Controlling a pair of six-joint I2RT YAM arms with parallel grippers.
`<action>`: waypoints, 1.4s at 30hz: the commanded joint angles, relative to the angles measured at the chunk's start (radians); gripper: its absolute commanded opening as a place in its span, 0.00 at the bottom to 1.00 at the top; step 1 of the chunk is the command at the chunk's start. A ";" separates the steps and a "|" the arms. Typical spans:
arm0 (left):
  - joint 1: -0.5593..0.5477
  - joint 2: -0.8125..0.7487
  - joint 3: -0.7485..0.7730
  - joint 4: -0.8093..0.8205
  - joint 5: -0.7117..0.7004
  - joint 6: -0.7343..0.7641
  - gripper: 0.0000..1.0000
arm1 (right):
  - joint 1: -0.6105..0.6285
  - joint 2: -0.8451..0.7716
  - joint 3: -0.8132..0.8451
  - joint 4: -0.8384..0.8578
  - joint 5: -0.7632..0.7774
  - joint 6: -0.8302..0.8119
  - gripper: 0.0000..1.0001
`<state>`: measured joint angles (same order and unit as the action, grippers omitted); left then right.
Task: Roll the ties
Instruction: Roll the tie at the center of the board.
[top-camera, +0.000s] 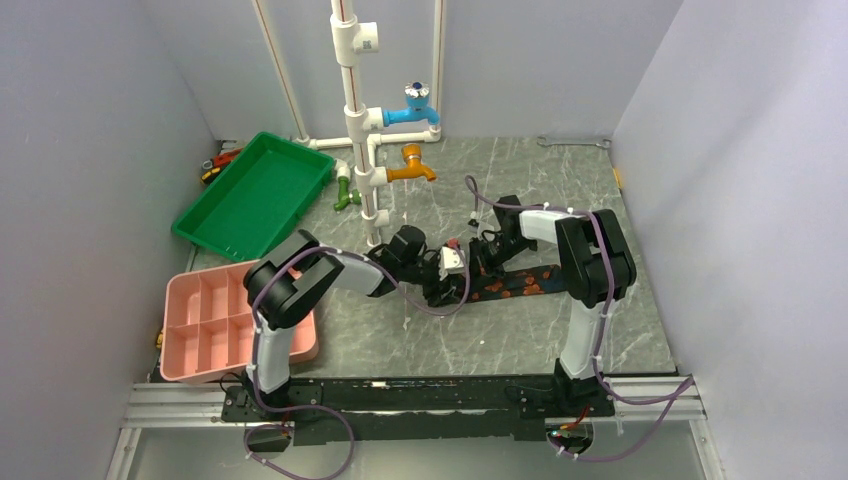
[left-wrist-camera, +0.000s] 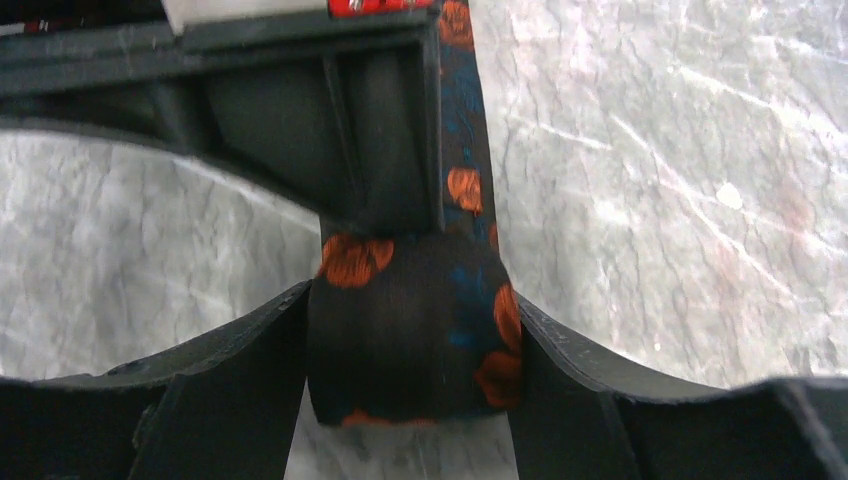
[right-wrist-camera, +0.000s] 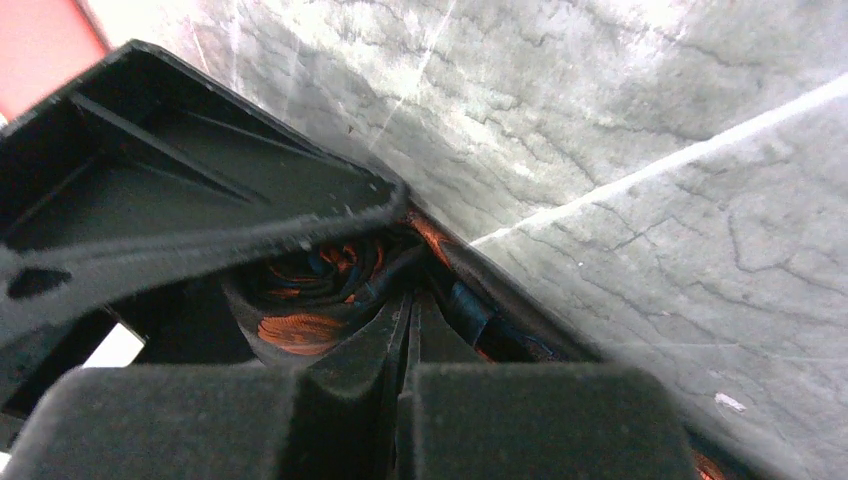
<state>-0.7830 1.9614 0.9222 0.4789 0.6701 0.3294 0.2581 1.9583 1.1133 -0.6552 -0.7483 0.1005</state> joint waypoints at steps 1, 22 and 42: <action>-0.036 0.059 0.074 0.102 0.052 -0.042 0.67 | 0.001 0.049 0.014 0.044 0.184 -0.053 0.00; -0.087 0.035 0.046 -0.383 -0.270 0.094 0.39 | -0.042 -0.182 -0.102 0.065 -0.252 0.046 0.55; -0.041 0.013 0.031 -0.098 -0.006 0.122 0.73 | -0.117 0.045 -0.052 -0.049 -0.070 -0.083 0.00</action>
<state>-0.8333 1.9457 0.9916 0.3267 0.5682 0.4301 0.1684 1.9335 1.0420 -0.6815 -0.9726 0.0994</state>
